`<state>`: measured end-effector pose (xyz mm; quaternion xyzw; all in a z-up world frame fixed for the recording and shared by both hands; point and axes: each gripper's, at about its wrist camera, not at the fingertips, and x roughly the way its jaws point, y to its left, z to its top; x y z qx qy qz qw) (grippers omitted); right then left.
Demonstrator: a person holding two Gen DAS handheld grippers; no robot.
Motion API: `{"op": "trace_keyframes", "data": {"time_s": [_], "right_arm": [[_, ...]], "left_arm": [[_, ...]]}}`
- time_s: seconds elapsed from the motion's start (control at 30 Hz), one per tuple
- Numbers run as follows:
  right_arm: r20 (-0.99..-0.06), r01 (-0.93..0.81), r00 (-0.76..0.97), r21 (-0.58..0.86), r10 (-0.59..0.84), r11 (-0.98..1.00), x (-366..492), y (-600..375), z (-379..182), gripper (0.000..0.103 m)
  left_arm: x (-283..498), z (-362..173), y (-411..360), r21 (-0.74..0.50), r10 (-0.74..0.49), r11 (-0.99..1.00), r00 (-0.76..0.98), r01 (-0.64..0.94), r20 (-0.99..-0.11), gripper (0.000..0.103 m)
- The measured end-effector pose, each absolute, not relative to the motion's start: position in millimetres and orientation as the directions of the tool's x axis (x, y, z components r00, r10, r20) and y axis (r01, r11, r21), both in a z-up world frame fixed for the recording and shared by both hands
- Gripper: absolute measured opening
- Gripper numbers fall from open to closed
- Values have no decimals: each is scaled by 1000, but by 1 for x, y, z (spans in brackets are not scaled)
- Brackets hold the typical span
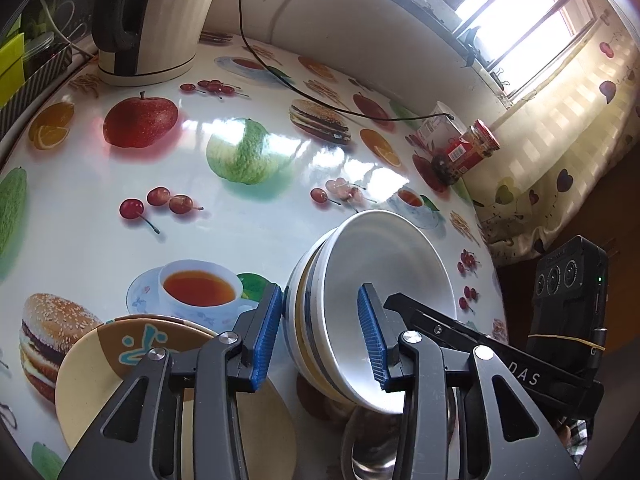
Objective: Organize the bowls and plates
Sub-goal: 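Lift the gripped bowls with both tools and tilt them upright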
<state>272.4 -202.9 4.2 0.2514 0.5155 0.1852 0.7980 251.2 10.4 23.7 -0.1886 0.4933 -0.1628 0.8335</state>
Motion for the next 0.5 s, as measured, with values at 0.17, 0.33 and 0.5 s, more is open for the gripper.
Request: {"op": "trace_keyframes", "data": {"time_s": [0.17, 0.33, 0.5], "right_arm": [[-715, -10, 427, 609, 554, 793, 271, -210, 13, 38], [-718, -30, 445, 585, 535, 810, 272, -206, 24, 38], [-722, -29, 433, 587, 540, 809, 277, -205, 18, 38]], "left_arm": [[250, 28, 8, -482, -464, 872, 461, 86, -756, 40], [255, 11, 8, -493, -461, 870, 413, 35, -785, 41], [252, 5, 9, -496, -461, 868, 416, 27, -784, 41]]}}
